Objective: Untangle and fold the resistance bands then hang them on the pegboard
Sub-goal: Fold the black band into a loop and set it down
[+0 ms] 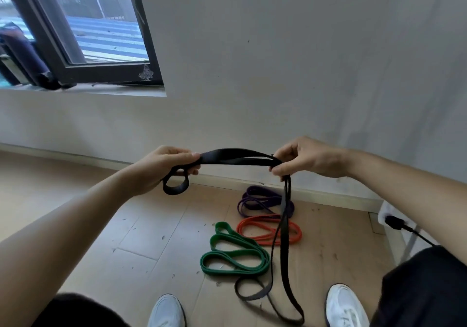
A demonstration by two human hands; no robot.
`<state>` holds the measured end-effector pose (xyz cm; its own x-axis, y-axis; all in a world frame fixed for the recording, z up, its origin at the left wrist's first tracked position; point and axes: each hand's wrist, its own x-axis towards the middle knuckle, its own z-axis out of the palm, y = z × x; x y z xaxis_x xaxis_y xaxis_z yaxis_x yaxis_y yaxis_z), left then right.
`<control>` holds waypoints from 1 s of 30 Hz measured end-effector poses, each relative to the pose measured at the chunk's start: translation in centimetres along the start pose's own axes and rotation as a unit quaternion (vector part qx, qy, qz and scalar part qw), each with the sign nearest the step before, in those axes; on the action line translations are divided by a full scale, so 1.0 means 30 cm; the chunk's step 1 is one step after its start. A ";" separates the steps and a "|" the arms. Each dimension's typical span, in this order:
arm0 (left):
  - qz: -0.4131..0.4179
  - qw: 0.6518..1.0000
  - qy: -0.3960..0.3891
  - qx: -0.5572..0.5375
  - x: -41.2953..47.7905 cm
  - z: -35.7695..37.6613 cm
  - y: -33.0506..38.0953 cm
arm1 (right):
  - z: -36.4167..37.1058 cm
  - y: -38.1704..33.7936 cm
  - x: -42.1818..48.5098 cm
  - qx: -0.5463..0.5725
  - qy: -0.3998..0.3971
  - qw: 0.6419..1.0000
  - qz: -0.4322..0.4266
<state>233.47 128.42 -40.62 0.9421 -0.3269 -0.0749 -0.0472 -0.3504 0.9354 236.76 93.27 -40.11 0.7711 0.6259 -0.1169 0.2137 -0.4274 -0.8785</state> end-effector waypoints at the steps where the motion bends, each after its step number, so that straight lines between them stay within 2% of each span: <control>1: -0.014 1.000 -0.011 0.026 -0.004 -0.004 -0.009 | 0.004 -0.003 -0.007 0.022 -0.001 1.000 -0.007; 4: -0.051 0.993 -0.063 0.086 -0.016 0.004 -0.021 | 0.021 -0.005 -0.010 0.061 -0.008 0.998 -0.009; 10: -0.044 0.990 -0.131 0.031 -0.024 0.094 0.031 | 0.044 -0.010 -0.008 0.081 -0.008 0.997 -0.012; 14: -0.026 0.995 -0.091 -0.015 -0.003 0.171 0.064 | 0.051 -0.012 -0.001 0.096 0.007 0.995 -0.023; 18: 0.013 1.000 -0.025 -0.002 0.017 0.176 0.076 | 0.029 0.000 -0.001 0.117 0.031 0.993 -0.009; 25: 0.046 0.995 0.079 0.034 0.033 0.189 0.096 | 0.047 0.025 0.018 0.147 -0.079 0.986 0.029; 30: 0.054 0.993 0.099 -0.034 0.036 0.193 0.112 | 0.080 0.030 0.042 0.190 -0.047 0.980 0.037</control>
<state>232.42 121.80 -39.55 0.9800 -0.1777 0.0894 -0.1346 -0.2611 0.9559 236.47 95.25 -42.15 0.7139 0.6668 -0.2137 -0.0938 -0.2113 -0.9729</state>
